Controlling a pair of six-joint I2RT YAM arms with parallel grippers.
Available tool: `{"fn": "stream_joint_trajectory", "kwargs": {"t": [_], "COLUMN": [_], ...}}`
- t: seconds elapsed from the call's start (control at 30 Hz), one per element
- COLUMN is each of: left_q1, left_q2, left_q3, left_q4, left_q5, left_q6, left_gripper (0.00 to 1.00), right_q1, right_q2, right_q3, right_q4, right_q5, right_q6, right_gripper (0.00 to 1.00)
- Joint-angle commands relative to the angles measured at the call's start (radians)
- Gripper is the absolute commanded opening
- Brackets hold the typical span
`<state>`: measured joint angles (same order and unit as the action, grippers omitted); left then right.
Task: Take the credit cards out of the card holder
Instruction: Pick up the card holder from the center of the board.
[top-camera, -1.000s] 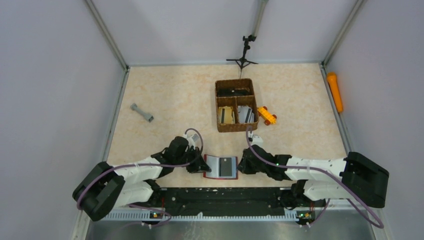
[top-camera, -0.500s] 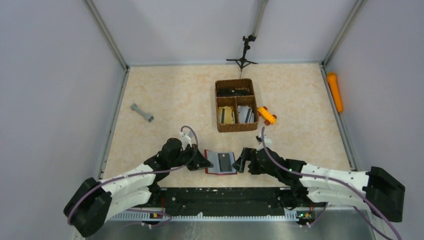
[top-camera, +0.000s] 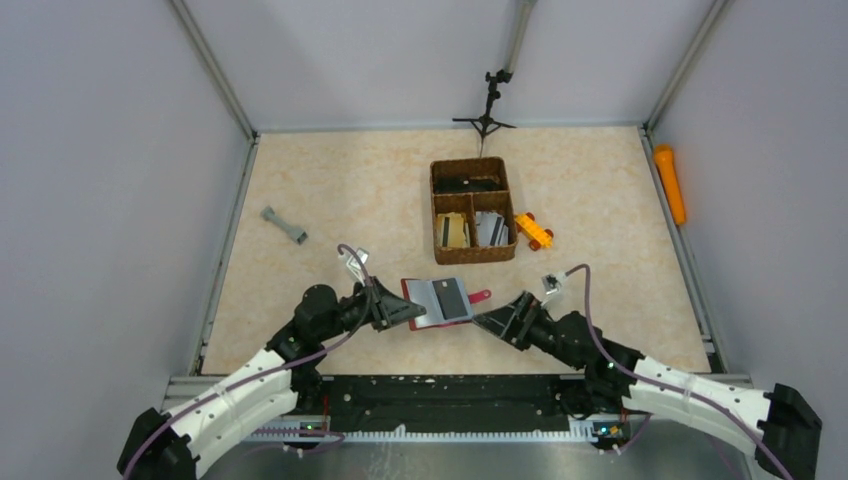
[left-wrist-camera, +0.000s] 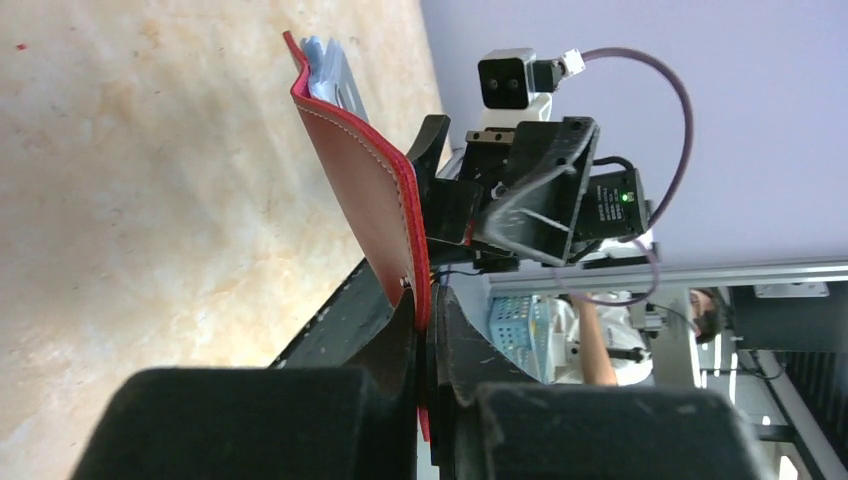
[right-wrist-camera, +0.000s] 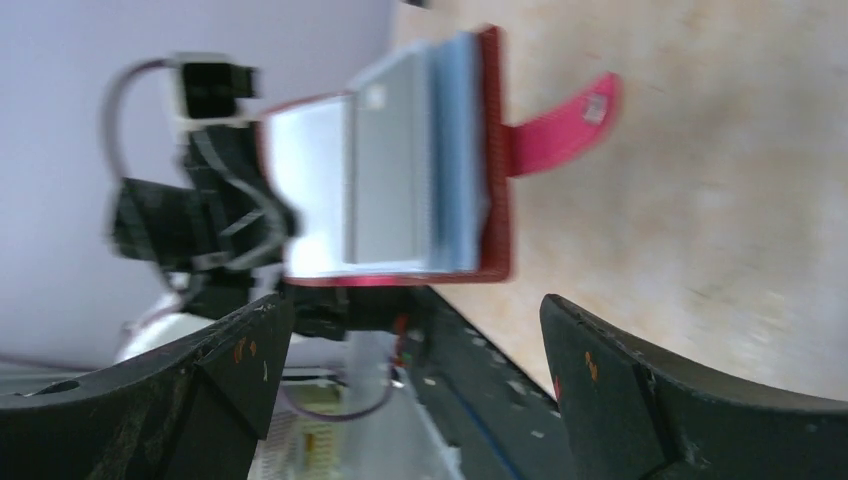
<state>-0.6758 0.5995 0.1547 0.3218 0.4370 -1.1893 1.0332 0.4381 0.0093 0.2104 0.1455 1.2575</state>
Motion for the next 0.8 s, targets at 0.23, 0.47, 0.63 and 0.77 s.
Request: {"fn": "stream_joint_trajectory", "kwargs": {"t": [0.23,0.47,0.63,0.77], "left_q1": [0.003,0.002,0.002,0.002], "left_q2": [0.010,-0.015,-0.014,-0.007], "left_q3": [-0.010,0.034,0.061,0.084], "left_q4": [0.307,0.254,0.249,0.250], "left_q5": [0.054,0.043,0.054,0.058], "left_q6": [-0.135,-0.107,-0.105,-0.095], "left_gripper": [0.00,0.00,0.00,0.00], "right_q1": [-0.009,-0.007,-0.008,-0.020], "right_q2": [-0.080,0.044,0.105,0.139], "right_q3": [0.030,0.148,0.135,0.168], "right_q4": [0.095,-0.036,0.116,0.191], "right_q5": [0.034,0.051,0.034,0.012], "right_q6": [0.042,0.010,0.012,-0.007], "right_gripper": [0.97,0.98,0.98,0.98]}}
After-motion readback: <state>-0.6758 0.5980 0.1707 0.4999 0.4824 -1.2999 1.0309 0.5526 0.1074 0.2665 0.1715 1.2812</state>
